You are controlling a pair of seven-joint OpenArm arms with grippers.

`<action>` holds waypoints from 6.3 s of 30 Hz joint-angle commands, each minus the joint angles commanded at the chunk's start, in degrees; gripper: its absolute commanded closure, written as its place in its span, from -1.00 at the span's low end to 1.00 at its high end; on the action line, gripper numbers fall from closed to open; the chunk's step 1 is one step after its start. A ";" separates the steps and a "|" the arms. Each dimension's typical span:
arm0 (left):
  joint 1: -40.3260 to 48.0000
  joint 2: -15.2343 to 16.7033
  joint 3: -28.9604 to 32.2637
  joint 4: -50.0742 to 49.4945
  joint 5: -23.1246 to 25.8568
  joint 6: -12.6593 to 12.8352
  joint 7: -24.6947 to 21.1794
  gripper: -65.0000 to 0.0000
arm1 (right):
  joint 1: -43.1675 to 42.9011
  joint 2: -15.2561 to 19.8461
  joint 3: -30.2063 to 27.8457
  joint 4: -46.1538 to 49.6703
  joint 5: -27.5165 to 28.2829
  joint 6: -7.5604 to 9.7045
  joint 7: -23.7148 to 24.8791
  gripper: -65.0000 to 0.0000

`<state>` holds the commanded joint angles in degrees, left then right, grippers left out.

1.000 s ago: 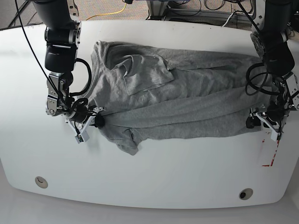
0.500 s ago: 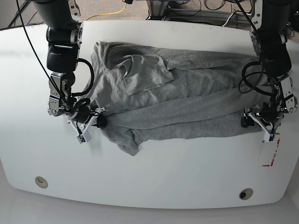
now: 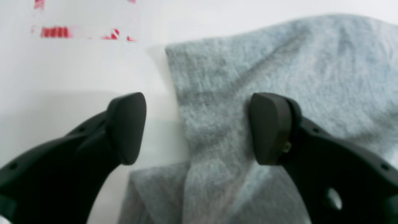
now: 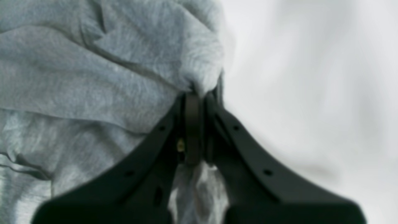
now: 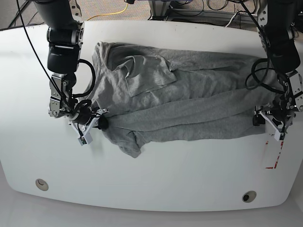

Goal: Layout the t-shirt on the table in an organized manner, then fold the t-shirt properly

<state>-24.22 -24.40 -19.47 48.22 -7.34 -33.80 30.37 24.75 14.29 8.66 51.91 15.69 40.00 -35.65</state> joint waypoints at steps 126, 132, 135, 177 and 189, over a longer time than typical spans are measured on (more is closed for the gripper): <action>20.66 -2.81 -0.09 40.00 -11.78 -0.44 7.74 -0.37 | -21.54 -4.48 0.26 48.62 0.09 -4.70 -16.18 -0.95; 27.87 -0.88 -0.09 45.89 -11.78 -0.44 9.05 -0.37 | -25.76 -6.42 0.00 52.40 0.00 -4.70 -16.18 -0.95; 30.24 -0.88 -0.09 45.80 -11.78 -0.44 9.05 -0.37 | -26.37 -7.12 0.18 51.96 -0.26 -4.62 -16.18 -0.95; 59.60 4.40 -12.75 47.74 -11.78 -0.44 9.14 -0.37 | -42.55 -3.43 0.26 47.47 -0.35 0.00 -10.29 0.02; 61.71 7.65 -17.49 59.69 -11.87 -0.44 9.58 -0.37 | -43.34 -1.93 0.18 59.43 -0.26 0.00 -16.62 0.01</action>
<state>37.49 -16.75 -36.97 107.91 -19.21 -34.24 39.96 -18.59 12.35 8.84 111.34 15.43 40.00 -52.26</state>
